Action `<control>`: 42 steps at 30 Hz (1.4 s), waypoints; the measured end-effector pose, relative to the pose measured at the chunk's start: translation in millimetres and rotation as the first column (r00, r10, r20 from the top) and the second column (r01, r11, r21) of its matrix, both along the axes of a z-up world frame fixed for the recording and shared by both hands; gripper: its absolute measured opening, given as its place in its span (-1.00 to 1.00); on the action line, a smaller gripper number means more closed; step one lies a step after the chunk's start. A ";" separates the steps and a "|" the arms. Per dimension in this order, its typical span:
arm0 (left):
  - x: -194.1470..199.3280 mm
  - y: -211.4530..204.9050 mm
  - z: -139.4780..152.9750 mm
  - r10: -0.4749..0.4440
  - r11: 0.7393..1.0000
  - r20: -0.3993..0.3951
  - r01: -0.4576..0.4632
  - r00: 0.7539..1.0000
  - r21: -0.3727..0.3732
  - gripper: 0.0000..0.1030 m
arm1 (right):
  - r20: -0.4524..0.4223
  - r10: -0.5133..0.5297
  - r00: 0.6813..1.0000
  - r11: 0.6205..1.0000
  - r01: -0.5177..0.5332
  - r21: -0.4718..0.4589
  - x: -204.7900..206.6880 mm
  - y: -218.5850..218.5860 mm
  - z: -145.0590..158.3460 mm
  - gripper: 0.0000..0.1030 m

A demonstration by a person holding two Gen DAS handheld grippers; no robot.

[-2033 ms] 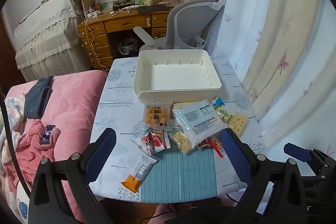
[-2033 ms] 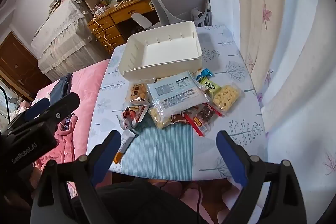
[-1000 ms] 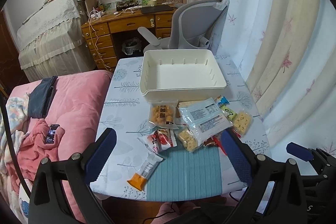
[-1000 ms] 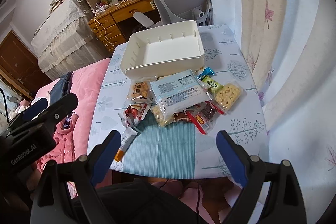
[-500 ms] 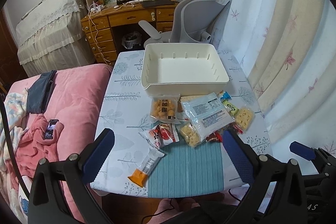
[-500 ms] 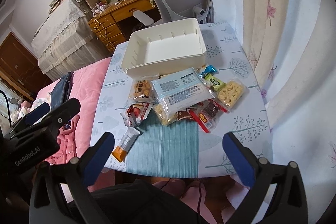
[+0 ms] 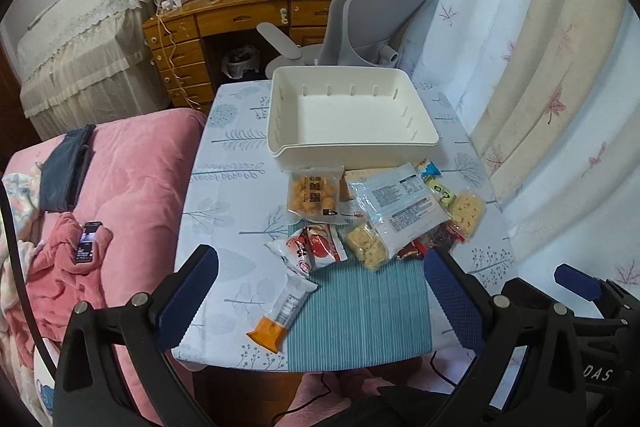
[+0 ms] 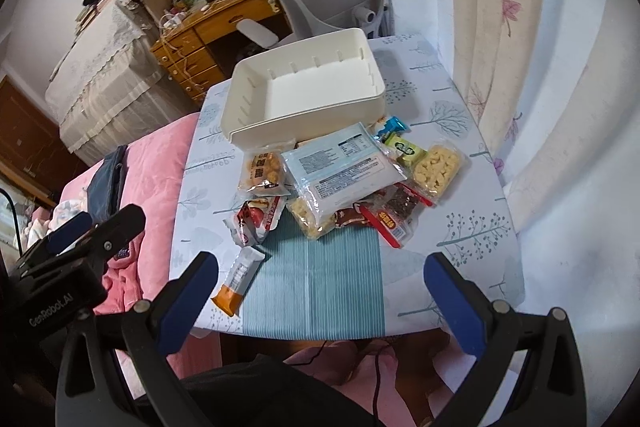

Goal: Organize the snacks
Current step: 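Reach the left gripper to the orange-capped snack bar and grasp it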

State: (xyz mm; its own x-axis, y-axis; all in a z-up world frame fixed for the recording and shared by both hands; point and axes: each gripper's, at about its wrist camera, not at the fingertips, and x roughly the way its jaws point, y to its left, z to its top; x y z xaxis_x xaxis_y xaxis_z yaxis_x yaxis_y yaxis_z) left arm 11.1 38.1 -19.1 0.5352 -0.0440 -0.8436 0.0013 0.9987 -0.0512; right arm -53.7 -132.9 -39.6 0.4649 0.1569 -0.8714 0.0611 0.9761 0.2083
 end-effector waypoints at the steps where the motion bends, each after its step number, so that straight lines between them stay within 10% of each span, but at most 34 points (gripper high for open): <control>1: 1.1 1.6 -2.0 -0.004 1.000 -0.005 0.004 1.000 0.000 0.98 | -0.003 -0.010 1.000 1.000 0.010 -0.001 0.0 0.6 -0.3 1.00; 27: 16.6 56.4 -112.9 0.039 0.999 -0.340 -0.044 0.940 -0.008 0.98 | -0.220 -0.248 0.944 0.951 0.281 0.130 11.6 -27.7 -83.4 0.99; 42: 48.9 46.8 -221.5 0.065 0.995 -0.505 -0.016 0.861 0.100 0.97 | -0.467 -0.390 0.794 0.863 0.492 0.117 82.6 -89.5 -190.4 0.63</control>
State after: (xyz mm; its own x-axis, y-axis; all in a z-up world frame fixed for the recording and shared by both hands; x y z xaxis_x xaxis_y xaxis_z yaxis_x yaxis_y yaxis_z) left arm 60.0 85.0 -240.6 0.0327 0.0570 -0.9978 -0.0411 0.9976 0.0557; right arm 28.8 -222.3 -229.9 0.1354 0.2356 -0.9624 0.6033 0.7509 0.2687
